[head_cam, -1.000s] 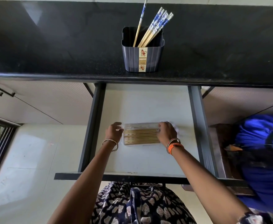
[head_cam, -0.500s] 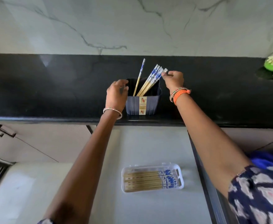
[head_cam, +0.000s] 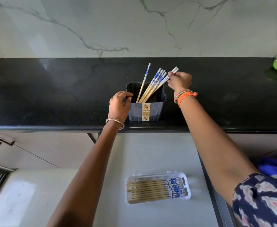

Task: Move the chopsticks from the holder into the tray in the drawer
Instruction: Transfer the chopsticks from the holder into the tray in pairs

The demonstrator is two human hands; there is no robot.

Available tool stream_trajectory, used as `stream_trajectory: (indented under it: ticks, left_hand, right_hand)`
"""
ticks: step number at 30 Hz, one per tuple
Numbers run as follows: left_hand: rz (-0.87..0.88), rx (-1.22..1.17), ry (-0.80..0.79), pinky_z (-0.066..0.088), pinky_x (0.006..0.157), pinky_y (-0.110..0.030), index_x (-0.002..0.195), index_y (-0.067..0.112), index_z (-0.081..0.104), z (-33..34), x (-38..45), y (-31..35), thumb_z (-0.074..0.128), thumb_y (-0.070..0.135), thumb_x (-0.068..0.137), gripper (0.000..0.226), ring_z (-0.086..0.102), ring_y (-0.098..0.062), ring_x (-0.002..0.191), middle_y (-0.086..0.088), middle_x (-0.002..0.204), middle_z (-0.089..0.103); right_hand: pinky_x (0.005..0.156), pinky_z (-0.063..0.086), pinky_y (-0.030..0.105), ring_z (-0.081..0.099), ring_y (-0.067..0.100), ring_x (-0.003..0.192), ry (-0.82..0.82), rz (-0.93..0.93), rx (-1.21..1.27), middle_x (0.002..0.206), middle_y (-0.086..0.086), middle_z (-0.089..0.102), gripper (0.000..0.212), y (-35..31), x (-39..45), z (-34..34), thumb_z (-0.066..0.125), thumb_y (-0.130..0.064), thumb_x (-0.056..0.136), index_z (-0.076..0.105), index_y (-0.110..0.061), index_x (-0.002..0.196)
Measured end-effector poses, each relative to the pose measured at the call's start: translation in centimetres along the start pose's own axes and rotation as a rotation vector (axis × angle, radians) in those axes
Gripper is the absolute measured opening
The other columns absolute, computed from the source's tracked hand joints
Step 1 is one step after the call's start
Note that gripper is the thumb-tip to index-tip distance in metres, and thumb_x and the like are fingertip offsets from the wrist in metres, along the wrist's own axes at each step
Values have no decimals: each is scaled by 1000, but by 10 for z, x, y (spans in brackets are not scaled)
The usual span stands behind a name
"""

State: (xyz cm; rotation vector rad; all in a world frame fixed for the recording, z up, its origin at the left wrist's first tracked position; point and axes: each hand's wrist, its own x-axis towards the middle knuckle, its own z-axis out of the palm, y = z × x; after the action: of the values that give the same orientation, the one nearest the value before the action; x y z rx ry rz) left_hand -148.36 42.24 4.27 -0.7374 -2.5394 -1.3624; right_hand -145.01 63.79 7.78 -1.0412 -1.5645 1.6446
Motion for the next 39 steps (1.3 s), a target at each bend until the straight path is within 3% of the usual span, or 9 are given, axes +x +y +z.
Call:
stream_trajectory:
  ticks: [6, 13, 16, 19, 22, 26, 32, 35, 39]
  left_hand:
    - [55, 11, 106, 48, 78, -19, 102, 8, 67, -3, -10, 25, 53, 2, 88, 21, 59, -12, 88, -12, 106, 67]
    - [124, -75, 216, 37, 63, -4, 89, 6, 70, 0, -47, 61, 48, -7, 83, 26, 55, -10, 74, -11, 90, 69]
    - [66, -159, 292, 42, 62, -16, 82, 4, 69, 1, -81, 49, 44, -9, 78, 28, 57, -13, 71, -11, 82, 68]
    - [-165, -222, 288, 42, 60, -11, 78, 4, 68, 7, -126, 17, 43, -10, 77, 29, 58, -15, 68, -15, 81, 70]
    - [-374, -144, 179, 48, 73, -23, 83, 3, 69, 11, -171, -20, 44, -11, 78, 29, 66, -27, 82, -17, 89, 72]
    - [-629, -23, -20, 43, 81, -21, 98, 1, 69, 8, -217, -62, 44, -9, 80, 32, 63, -30, 102, -19, 106, 70]
    - [-726, 62, -199, 46, 91, -29, 105, 3, 67, 10, -257, -91, 47, -1, 88, 28, 62, -31, 107, -17, 114, 68]
    - [-747, 57, -242, 46, 88, -30, 105, 4, 67, 14, -261, -98, 49, 5, 89, 24, 61, -31, 106, -17, 113, 68]
    - [-751, 47, -270, 44, 86, -27, 104, 5, 68, 18, -263, -102, 52, 5, 87, 23, 61, -30, 105, -16, 111, 69]
  right_hand:
    - [63, 57, 29, 58, 11, 54, 162, -107, 151, 63, 4, 62, 11, -51, -12, -46, 66, -7, 84, 72, 2, 87]
    - [58, 55, 27, 54, 13, 50, 322, -119, 528, 59, 8, 58, 26, -71, -69, -130, 64, -4, 86, 61, -8, 60]
    - [57, 57, 22, 58, 8, 49, 314, 37, 647, 62, 8, 60, 22, -33, -103, -148, 66, -8, 88, 62, -9, 66]
    - [59, 57, 19, 61, 6, 53, 302, 242, 684, 66, 5, 62, 19, 37, -138, -155, 64, -8, 89, 61, -10, 70]
    - [48, 55, 16, 61, 1, 41, 245, 480, 680, 49, -4, 63, 23, 113, -174, -156, 57, -2, 92, 55, -13, 71]
    - [41, 54, 19, 61, 7, 36, 101, 802, 604, 40, 0, 62, 25, 186, -209, -158, 51, 2, 94, 53, -7, 71]
    - [44, 54, 20, 54, 18, 71, 165, 931, 438, 81, 13, 54, 21, 227, -220, -150, 54, 4, 93, 52, -3, 73]
    - [68, 60, 27, 55, 23, 94, 276, 946, 388, 96, 14, 57, 3, 227, -220, -143, 59, 5, 89, 58, 4, 92]
    - [89, 55, 33, 58, 25, 88, 339, 956, 367, 127, 20, 59, 42, 225, -219, -136, 58, 0, 90, 48, 7, 130]
